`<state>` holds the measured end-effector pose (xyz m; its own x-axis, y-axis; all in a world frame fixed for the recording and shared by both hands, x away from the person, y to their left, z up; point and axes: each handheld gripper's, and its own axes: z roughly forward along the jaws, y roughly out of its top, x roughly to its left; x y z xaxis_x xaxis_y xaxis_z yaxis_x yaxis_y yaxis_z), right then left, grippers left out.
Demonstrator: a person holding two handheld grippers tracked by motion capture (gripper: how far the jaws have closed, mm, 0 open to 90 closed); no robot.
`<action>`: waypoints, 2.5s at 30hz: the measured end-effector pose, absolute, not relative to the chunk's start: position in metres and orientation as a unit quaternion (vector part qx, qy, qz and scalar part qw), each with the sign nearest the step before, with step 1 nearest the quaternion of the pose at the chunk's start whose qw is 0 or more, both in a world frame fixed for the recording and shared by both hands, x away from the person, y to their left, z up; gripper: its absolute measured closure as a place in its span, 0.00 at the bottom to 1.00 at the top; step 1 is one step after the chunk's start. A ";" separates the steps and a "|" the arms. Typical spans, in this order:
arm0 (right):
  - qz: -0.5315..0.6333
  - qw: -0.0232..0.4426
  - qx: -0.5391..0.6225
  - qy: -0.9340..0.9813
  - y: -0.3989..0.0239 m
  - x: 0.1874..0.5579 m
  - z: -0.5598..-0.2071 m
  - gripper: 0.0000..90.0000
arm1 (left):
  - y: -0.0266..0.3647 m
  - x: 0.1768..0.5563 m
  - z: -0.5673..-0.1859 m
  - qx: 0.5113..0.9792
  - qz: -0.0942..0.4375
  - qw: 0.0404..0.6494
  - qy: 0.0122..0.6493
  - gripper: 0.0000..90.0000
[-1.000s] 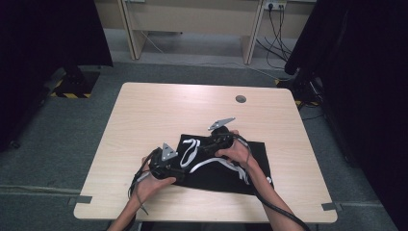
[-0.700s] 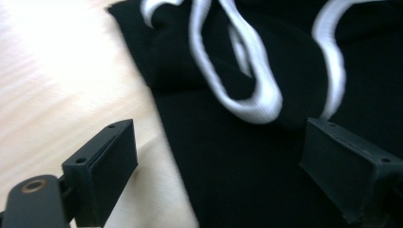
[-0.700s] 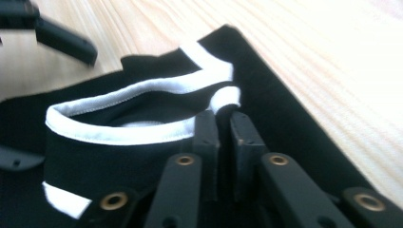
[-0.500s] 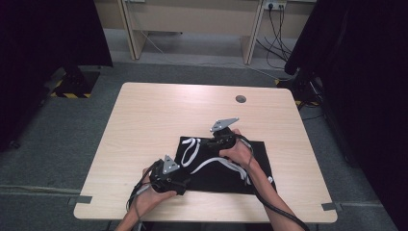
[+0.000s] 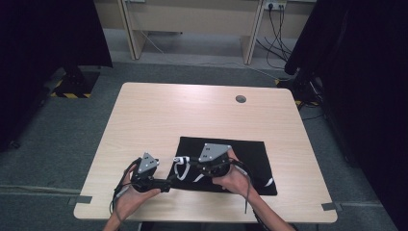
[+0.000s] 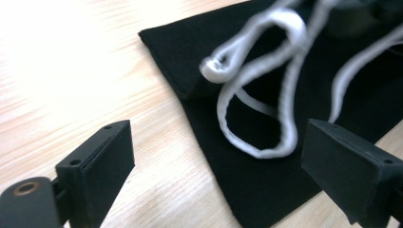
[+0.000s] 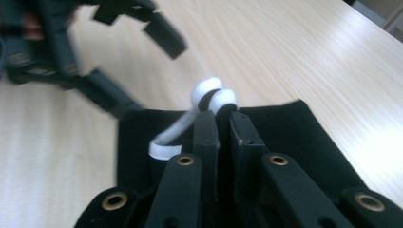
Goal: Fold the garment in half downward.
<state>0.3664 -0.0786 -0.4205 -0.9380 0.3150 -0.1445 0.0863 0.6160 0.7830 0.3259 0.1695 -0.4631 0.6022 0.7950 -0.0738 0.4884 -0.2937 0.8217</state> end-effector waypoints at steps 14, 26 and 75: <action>0.432 0.116 0.115 0.887 -0.105 0.353 -0.402 0.71 | 0.146 0.319 -0.458 0.799 0.190 0.447 0.355 0.12; 0.391 0.155 0.241 0.874 -0.217 0.347 -0.423 0.60 | 0.118 0.327 -0.459 0.800 0.175 0.480 0.316 0.26; 0.373 0.152 0.355 0.844 -0.306 0.333 -0.476 0.39 | 0.139 0.316 -0.476 0.820 0.146 0.436 0.342 0.12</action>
